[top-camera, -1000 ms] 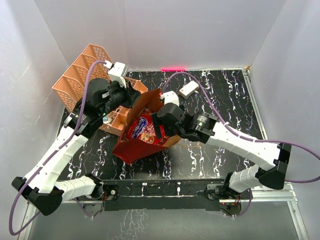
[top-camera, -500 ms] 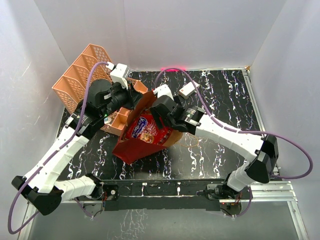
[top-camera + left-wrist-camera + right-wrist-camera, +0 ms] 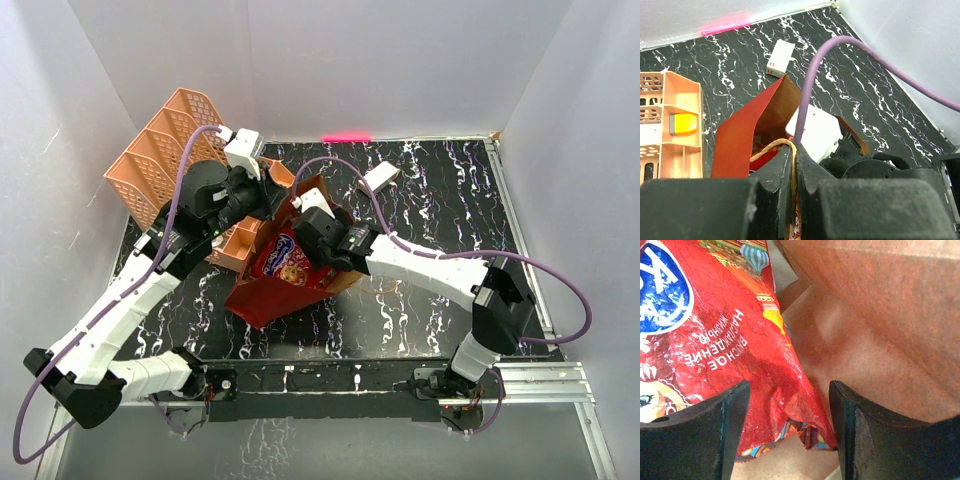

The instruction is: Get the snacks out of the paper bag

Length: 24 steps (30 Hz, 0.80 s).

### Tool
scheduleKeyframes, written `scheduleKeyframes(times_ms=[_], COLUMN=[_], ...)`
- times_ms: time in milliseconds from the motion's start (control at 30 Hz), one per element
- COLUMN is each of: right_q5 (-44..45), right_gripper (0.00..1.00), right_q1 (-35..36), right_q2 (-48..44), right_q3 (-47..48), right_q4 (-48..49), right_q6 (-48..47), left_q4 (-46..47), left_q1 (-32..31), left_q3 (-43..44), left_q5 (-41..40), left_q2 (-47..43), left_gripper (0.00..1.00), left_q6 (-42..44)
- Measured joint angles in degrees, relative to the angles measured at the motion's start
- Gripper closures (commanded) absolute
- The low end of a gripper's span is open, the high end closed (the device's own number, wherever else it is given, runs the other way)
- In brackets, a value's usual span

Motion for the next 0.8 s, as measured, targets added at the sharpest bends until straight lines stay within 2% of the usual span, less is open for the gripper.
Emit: scheduleKeyframes(times_ms=[167, 400, 800], right_q5=[-1.1, -4.2, -9.1], right_gripper=[0.55, 0.77, 0.91], right_q1=[0.0, -0.1, -0.4], right_q2=[0.3, 0.6, -0.6], right_q3=[-1.2, -1.5, -1.1], right_q4=[2.0, 4.3, 5.8], right_q6=[0.4, 2.3, 3.6], left_q4=[-0.1, -0.5, -1.5], left_q1=[-0.1, -0.2, -0.2], left_q3=[0.0, 0.0, 0.0], left_q5=[-1.2, -2.5, -3.0], left_q2=[0.0, -0.2, -0.7], left_gripper=[0.96, 0.96, 0.97], left_q6=[0.2, 0.5, 3.8])
